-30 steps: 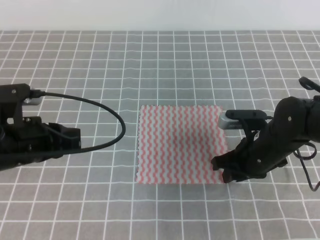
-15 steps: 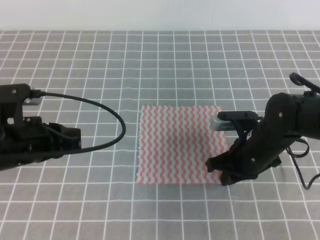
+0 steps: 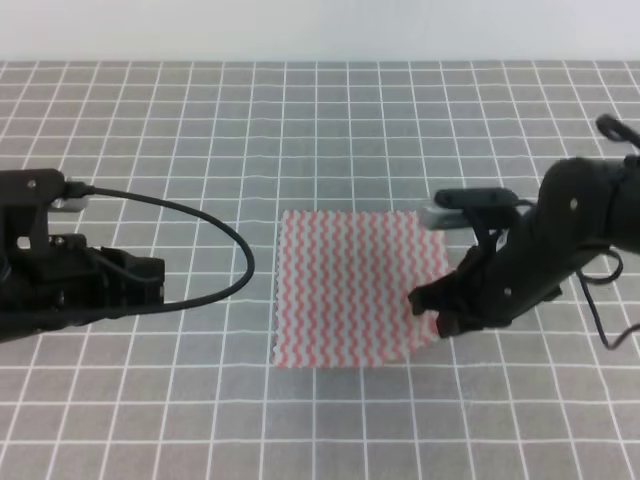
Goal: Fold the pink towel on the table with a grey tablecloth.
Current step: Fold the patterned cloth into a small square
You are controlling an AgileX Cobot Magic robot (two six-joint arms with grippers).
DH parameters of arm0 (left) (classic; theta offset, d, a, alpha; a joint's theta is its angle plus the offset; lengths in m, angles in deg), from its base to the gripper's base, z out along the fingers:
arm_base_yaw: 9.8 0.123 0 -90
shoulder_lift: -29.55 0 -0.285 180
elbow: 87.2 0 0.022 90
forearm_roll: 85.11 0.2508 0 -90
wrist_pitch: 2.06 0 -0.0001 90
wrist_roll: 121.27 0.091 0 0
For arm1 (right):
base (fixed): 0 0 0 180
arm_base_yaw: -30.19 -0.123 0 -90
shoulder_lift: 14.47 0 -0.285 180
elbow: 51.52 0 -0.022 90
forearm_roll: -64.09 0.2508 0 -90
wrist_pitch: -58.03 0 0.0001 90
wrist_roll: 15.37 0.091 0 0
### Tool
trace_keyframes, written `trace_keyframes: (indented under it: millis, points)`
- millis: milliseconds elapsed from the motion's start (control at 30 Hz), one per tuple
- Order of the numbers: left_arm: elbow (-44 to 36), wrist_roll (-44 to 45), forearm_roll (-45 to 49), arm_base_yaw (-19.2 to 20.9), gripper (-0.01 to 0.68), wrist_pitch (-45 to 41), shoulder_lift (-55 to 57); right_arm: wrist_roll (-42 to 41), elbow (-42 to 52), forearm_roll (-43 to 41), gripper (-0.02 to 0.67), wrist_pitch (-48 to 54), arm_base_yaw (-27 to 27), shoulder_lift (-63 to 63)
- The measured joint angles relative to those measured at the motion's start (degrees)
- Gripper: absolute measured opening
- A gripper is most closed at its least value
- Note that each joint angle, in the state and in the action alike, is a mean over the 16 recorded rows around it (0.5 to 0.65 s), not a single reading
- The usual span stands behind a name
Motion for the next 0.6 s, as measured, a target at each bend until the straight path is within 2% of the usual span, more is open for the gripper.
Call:
trace_keyframes:
  millis: [233,467,600]
  points:
    - [0.4,4.2,0.0,-0.6,0.057,-2.5,0.1,0.0,-2.2,-0.8,-0.015,1.0,0.0,0.5]
    - [0.8,9.8,0.2,-4.8,0.204,-1.3,1.3,0.0,-2.7,-1.0,-0.016,1.2,0.0,0.2]
    - [1.1,9.3,-0.7,-8.0,0.297,1.0,3.2,0.0,-2.6,-1.2,-0.016,1.1,0.0,0.4]
